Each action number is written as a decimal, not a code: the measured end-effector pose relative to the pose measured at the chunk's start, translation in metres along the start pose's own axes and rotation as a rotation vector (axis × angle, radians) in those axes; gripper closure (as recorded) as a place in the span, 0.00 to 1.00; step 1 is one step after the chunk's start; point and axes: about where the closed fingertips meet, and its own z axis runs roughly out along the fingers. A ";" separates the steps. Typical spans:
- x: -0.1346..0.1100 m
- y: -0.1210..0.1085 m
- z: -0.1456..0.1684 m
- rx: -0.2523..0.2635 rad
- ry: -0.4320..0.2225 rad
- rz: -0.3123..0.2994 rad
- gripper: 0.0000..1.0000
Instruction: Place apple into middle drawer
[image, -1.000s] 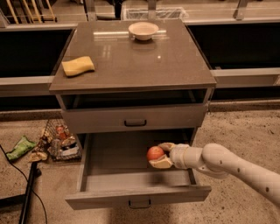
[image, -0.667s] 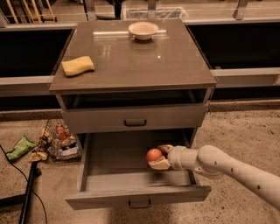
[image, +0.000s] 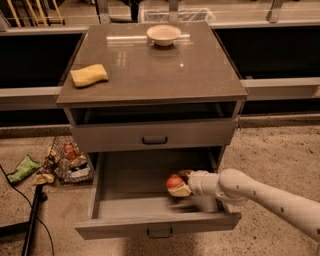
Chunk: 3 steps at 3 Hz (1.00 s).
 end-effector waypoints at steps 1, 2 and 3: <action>0.012 -0.001 0.012 -0.003 0.032 0.007 0.61; 0.020 -0.002 0.019 -0.009 0.054 0.013 0.37; 0.023 -0.002 0.021 -0.009 0.061 0.015 0.14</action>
Offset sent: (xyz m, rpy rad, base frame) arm 0.0076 -0.0011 -0.0392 -0.0562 0.0631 -0.0065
